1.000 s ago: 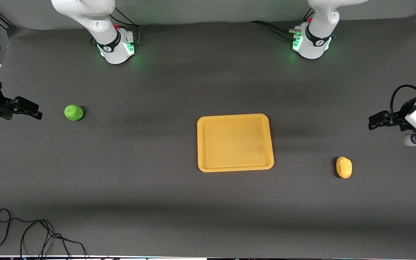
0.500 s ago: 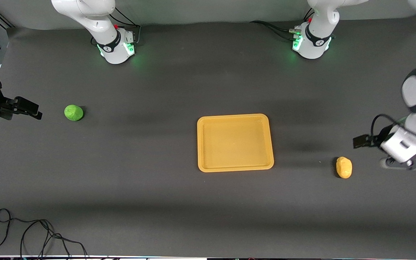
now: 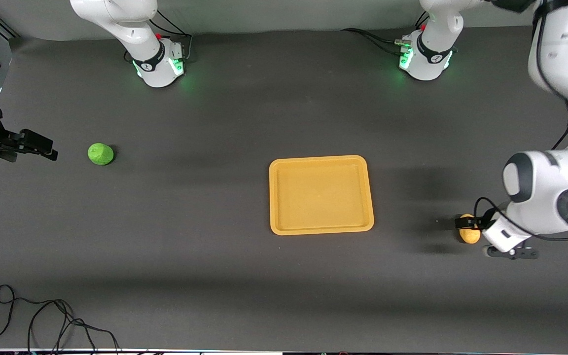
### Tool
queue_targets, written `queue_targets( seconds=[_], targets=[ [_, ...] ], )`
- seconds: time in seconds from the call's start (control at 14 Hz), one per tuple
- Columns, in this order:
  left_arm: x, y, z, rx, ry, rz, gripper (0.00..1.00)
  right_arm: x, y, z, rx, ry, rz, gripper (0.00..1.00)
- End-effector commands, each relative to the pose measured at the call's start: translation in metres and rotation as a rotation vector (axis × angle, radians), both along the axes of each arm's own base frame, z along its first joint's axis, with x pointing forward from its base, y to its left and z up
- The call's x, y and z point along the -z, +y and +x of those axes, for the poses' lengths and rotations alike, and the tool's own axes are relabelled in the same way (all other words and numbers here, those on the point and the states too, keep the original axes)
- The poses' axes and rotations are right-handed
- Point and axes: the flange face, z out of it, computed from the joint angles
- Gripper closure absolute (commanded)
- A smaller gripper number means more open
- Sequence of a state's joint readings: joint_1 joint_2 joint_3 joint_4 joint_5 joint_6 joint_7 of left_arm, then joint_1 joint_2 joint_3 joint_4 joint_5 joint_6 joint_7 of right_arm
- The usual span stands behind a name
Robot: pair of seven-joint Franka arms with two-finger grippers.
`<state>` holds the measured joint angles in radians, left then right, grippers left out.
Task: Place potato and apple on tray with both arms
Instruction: 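Lower the left gripper and grasp the yellow potato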
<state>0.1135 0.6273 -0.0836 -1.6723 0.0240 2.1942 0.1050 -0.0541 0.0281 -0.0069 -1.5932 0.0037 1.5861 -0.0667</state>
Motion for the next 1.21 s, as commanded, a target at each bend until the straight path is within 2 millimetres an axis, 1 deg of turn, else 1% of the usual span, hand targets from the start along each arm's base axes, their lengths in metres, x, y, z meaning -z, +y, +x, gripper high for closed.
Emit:
queue_targets(
  seconds=[0.0,0.07,0.21,0.29,0.36,0.43,0.5,0.57,0.64,0.71,0.79,0.86,1.0,1.07,1.14],
  targets=[
    [0.007,0.021,0.004,0.068,0.001,0.0,0.0,0.001,-0.046,-0.043,-0.028,-0.01,0.019,0.0],
    [0.013,0.026,0.003,0.096,0.007,-0.005,0.0,0.002,-0.061,-0.062,-0.019,-0.026,0.027,0.0],
    [0.026,0.028,0.002,0.118,0.009,-0.009,0.01,0.017,-0.084,-0.098,-0.026,-0.06,0.045,0.0],
    [0.027,0.027,0.002,0.109,-0.001,-0.008,0.15,0.027,-0.092,-0.115,-0.031,-0.068,0.042,0.0],
    [0.03,0.025,0.002,0.101,0.003,-0.013,0.43,0.034,-0.098,-0.128,-0.042,-0.076,0.021,0.0],
    [0.03,0.023,0.002,0.083,0.005,-0.018,0.63,0.04,-0.101,-0.14,-0.051,-0.087,0.01,0.0],
    [0.029,0.023,0.001,0.062,0.01,-0.016,0.75,0.049,-0.107,-0.152,-0.042,-0.098,0.018,0.0],
    [0.024,0.023,0.002,0.054,0.01,-0.016,0.79,0.057,-0.115,-0.161,-0.049,-0.103,0.016,0.0],
    [0.021,0.023,0.003,0.037,0.004,-0.019,0.85,0.068,-0.123,-0.166,-0.062,-0.099,0.018,0.0],
    [0.011,0.016,0.005,-0.024,-0.004,-0.024,0.87,0.076,-0.129,-0.168,-0.053,-0.095,0.024,0.0],
    [0.0,0.008,0.008,-0.078,-0.018,-0.022,0.94,0.083,-0.129,-0.169,-0.058,-0.089,0.014,0.0],
    [-0.015,-0.004,0.01,-0.104,-0.034,-0.023,0.94,0.093,-0.128,-0.169,-0.064,-0.087,0.005,0.0],
    [-0.046,-0.043,0.004,-0.154,0.006,-0.024,0.94,0.122,-0.128,-0.172,-0.057,-0.09,0.01,0.0],
    [-0.066,-0.066,-0.002,-0.182,0.042,-0.024,0.94,0.142,-0.131,-0.176,-0.044,-0.089,0.019,0.0],
    [-0.082,-0.09,-0.011,-0.196,0.073,-0.026,0.94,0.157,-0.13,-0.177,-0.041,-0.094,0.019,0.0]
  ],
)
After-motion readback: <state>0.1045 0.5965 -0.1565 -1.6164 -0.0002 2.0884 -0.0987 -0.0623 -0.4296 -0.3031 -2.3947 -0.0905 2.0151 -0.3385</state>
